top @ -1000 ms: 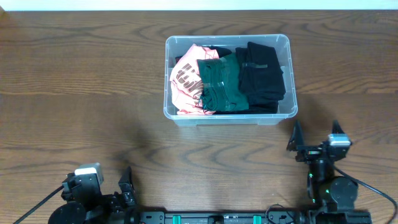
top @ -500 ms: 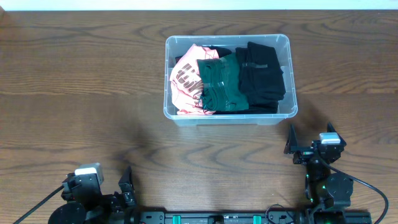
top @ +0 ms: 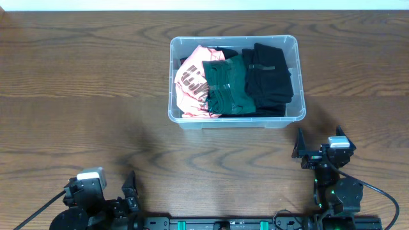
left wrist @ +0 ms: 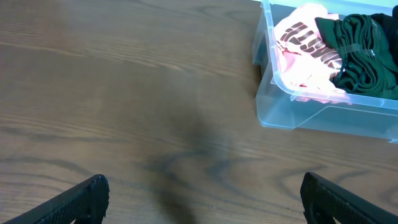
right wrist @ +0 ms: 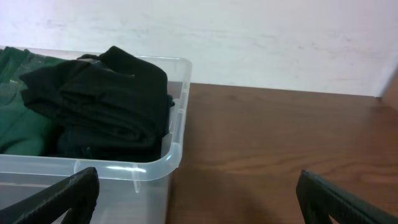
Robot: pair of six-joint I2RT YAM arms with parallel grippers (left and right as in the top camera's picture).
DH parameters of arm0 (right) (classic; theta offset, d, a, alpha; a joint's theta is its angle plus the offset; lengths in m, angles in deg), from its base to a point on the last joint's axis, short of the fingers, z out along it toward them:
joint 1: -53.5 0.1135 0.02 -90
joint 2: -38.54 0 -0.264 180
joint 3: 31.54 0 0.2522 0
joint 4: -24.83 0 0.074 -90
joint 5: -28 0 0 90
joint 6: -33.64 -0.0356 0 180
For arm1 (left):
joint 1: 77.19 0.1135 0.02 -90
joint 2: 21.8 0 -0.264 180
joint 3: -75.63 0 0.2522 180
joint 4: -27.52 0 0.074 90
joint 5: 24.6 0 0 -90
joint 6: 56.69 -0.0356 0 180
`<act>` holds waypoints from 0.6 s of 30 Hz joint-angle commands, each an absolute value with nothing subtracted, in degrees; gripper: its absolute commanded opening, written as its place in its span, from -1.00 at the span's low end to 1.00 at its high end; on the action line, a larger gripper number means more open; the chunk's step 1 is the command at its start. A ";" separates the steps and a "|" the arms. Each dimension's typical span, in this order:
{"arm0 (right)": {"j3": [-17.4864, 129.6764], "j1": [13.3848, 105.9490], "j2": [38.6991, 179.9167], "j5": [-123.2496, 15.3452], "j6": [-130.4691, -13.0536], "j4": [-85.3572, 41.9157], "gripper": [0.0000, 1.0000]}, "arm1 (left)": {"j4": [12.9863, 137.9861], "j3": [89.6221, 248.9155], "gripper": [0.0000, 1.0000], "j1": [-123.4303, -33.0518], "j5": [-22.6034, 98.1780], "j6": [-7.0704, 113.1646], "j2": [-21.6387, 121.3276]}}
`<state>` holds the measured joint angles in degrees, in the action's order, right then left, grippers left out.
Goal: Pack container
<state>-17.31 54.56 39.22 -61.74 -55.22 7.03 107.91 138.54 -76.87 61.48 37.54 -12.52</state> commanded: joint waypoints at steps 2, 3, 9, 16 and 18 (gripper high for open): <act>-17.46 55.61 38.85 -61.33 -54.14 6.86 0.98 | 107.89 138.41 0.96 -76.57 61.33 37.41 -12.63; -17.46 55.61 38.85 -61.33 -54.14 6.86 0.98 | 107.89 138.41 0.96 -76.57 61.33 37.41 -12.63; -17.46 55.61 38.85 -61.33 -54.14 6.86 0.99 | 107.78 138.17 0.96 -76.57 61.41 37.39 -12.63; -17.46 55.61 38.85 -61.33 -54.14 6.86 0.99 | 94.99 128.75 0.96 -76.57 61.59 34.06 -13.73; -17.46 55.61 38.85 -61.33 -54.14 6.86 0.98 | 89.79 124.55 0.96 -76.57 61.59 32.86 -14.78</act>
<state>-17.31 54.59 39.22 -61.72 -55.19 7.03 93.00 129.01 -76.87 61.48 35.94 -13.09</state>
